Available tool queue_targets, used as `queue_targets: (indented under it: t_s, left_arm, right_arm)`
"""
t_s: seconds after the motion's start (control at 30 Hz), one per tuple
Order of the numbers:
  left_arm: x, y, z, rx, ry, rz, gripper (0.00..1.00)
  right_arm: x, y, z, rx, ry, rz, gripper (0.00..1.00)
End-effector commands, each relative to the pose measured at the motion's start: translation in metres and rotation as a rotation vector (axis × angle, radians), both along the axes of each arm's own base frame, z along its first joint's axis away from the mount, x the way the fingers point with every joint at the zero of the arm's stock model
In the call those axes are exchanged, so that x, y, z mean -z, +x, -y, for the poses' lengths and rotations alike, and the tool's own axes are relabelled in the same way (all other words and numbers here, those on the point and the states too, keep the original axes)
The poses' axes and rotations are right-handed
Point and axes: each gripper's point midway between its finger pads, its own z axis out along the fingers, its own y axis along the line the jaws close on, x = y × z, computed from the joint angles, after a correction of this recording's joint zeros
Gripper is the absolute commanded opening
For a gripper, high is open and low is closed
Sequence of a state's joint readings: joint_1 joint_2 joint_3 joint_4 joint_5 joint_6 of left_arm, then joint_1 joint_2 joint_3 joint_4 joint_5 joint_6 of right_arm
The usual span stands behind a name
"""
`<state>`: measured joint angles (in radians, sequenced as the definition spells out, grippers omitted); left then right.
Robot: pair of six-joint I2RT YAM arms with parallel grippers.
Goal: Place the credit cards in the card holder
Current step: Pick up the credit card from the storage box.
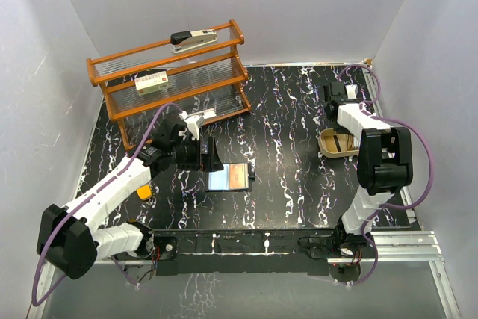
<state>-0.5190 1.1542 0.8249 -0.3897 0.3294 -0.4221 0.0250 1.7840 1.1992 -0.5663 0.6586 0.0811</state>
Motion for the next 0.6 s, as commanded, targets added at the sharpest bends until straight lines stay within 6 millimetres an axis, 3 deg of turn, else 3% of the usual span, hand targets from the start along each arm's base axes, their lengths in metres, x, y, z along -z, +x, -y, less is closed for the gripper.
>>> queue_targets:
  t_s: [0.0, 0.13, 0.37, 0.57]
  left_arm:
    - [-0.003, 0.002, 0.0, 0.0, -0.008, -0.005, 0.99]
    - [0.0, 0.007, -0.008, -0.045, 0.021, -0.012, 0.99]
    - [0.003, 0.008, -0.015, -0.079, 0.042, -0.013, 0.99]
    - [0.004, 0.004, -0.013, -0.061, 0.028, -0.02, 0.99]
  right_arm:
    - [-0.042, 0.018, -0.007, -0.001, 0.043, 0.142, 0.11]
    - [-0.046, 0.018, -0.019, -0.027, 0.103, 0.159, 0.0]
    - [-0.052, 0.016, -0.023, -0.038, 0.115, 0.18, 0.0]
    - [-0.051, 0.012, -0.019, -0.039, 0.092, 0.188, 0.07]
